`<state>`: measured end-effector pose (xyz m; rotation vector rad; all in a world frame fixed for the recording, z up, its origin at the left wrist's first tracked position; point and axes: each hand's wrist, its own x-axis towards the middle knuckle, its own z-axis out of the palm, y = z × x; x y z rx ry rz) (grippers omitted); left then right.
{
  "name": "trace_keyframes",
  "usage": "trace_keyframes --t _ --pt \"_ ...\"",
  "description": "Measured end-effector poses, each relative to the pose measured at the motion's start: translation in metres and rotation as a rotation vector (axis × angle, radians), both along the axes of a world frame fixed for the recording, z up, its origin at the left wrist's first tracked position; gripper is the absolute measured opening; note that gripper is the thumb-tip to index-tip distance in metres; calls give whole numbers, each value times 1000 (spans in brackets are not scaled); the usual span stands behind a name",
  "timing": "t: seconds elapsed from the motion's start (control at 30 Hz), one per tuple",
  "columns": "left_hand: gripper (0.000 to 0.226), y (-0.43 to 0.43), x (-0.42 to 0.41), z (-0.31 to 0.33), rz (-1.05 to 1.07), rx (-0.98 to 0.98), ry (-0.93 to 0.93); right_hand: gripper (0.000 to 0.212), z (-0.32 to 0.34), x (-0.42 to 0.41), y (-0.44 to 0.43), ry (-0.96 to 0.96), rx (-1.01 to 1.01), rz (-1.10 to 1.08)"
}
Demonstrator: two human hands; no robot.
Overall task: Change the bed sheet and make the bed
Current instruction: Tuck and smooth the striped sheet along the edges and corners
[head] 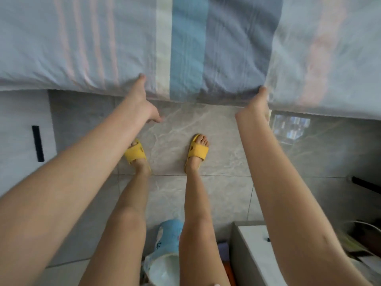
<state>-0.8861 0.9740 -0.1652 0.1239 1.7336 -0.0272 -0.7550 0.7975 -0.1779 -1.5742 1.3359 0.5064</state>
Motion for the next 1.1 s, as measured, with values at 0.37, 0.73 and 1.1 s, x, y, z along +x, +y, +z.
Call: trace_keyframes --t 0.37,0.73,1.1 --pt "41 47 16 22 -56 12 63 36 8 29 25 62 202 40" --pt "14 53 -1 28 219 191 -240 40 24 19 -3 -231 590 -194" --pt "17 37 -27 6 205 276 -347 63 16 9 -13 -252 701 -154"
